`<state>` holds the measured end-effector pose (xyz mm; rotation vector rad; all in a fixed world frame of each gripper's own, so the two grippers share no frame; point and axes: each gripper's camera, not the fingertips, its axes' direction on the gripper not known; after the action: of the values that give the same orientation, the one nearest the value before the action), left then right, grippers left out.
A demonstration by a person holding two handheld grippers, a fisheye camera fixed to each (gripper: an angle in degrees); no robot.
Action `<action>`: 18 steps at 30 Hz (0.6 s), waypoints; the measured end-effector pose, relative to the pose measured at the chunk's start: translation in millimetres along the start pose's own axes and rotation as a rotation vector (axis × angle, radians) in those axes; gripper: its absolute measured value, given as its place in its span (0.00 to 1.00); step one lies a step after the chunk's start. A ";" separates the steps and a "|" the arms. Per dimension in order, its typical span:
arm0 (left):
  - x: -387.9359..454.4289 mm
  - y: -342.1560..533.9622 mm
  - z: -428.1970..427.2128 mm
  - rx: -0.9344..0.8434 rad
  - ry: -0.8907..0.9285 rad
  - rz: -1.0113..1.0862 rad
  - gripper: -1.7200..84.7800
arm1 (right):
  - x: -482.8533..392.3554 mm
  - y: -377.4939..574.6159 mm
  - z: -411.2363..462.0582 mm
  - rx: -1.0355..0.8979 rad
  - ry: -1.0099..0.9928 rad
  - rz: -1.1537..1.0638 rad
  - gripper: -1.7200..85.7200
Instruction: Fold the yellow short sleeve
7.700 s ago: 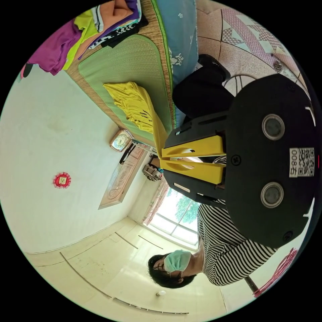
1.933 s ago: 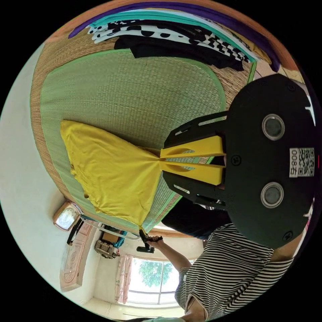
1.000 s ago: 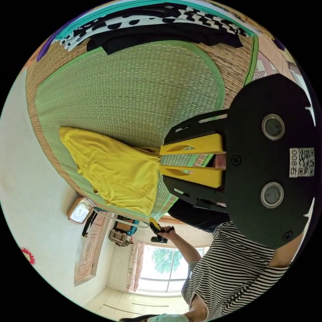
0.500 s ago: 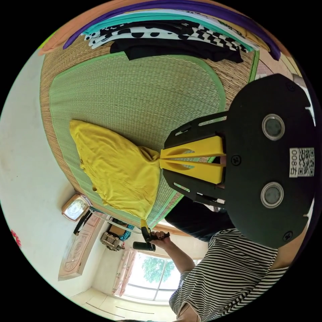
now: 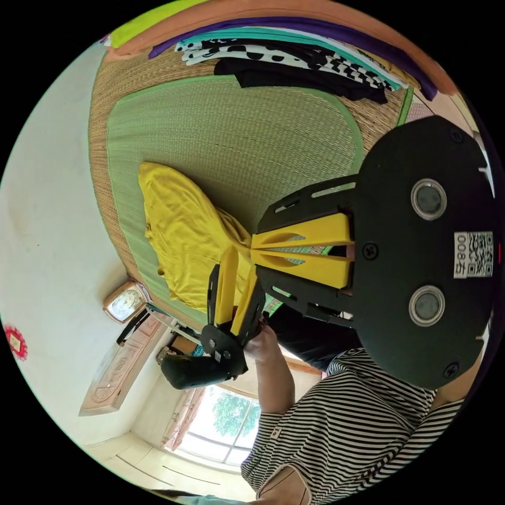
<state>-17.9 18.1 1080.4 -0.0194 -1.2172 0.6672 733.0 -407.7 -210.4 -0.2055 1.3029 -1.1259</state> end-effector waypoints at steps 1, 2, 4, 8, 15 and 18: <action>7.9 -11.6 8.4 -0.030 -0.075 0.012 0.11 | -2.0 -4.6 -1.7 -0.001 -0.002 -0.013 0.02; 11.3 -16.1 11.8 -0.039 -0.103 0.022 0.10 | -3.4 -9.7 -2.8 -0.008 -0.004 -0.023 0.02; 18.5 -27.4 17.1 -0.048 -0.161 0.026 0.07 | -2.5 -17.8 -3.6 -0.030 0.004 -0.020 0.02; 2.9 -23.9 3.7 0.055 -0.107 -0.133 0.05 | 18.7 -33.1 -14.7 0.019 -0.012 0.018 0.04; -46.7 6.7 -21.0 0.311 0.150 -0.428 0.05 | 105.2 -76.4 -6.8 0.169 -0.272 0.264 0.11; -52.2 8.7 -21.2 0.336 0.178 -0.446 0.05 | 128.3 -106.4 5.3 0.193 -0.339 0.331 0.12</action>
<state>-13.0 7.0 1024.7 0.4524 -0.8850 0.4573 661.4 -558.1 -219.5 -0.0318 0.8831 -0.8810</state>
